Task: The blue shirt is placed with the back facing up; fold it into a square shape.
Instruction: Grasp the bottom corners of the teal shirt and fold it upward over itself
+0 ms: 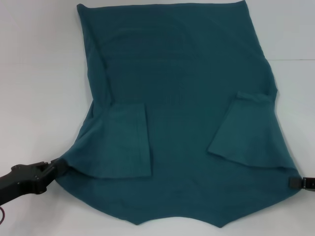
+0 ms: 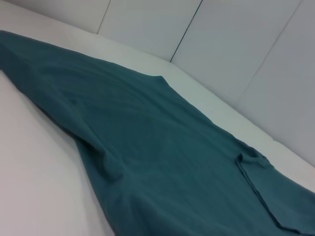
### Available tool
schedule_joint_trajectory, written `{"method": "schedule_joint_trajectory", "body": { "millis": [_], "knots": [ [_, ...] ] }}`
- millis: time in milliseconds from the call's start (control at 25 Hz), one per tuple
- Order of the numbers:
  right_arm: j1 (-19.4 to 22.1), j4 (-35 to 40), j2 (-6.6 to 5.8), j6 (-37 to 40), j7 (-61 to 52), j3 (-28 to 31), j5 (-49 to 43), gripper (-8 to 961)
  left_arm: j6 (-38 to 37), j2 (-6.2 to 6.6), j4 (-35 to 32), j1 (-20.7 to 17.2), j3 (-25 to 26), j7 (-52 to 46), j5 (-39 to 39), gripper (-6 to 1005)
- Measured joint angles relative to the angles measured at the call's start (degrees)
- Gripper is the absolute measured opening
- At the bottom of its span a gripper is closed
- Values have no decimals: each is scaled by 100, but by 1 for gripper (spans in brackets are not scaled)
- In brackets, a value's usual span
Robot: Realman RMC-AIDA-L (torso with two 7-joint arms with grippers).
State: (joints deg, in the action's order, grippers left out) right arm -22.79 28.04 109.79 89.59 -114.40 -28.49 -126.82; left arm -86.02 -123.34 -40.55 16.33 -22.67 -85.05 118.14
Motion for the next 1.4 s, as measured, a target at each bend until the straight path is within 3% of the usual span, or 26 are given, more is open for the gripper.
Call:
{"method": "schedule_joint_trajectory", "body": {
  "millis": [560,920,1400],
  "knots": [
    [270,5,-2,596,563,171,-17,64,-1054,72,-347,-195,44,-272,486,28],
    [458,9,1,851,801,126,-35,64,-1893,130,-388,-254,425,-304,787,28],
    [770,234,-2,1371,981,205,-37,63,-2157,121,-432,-454,599,-310,808,27]
  ]
}}
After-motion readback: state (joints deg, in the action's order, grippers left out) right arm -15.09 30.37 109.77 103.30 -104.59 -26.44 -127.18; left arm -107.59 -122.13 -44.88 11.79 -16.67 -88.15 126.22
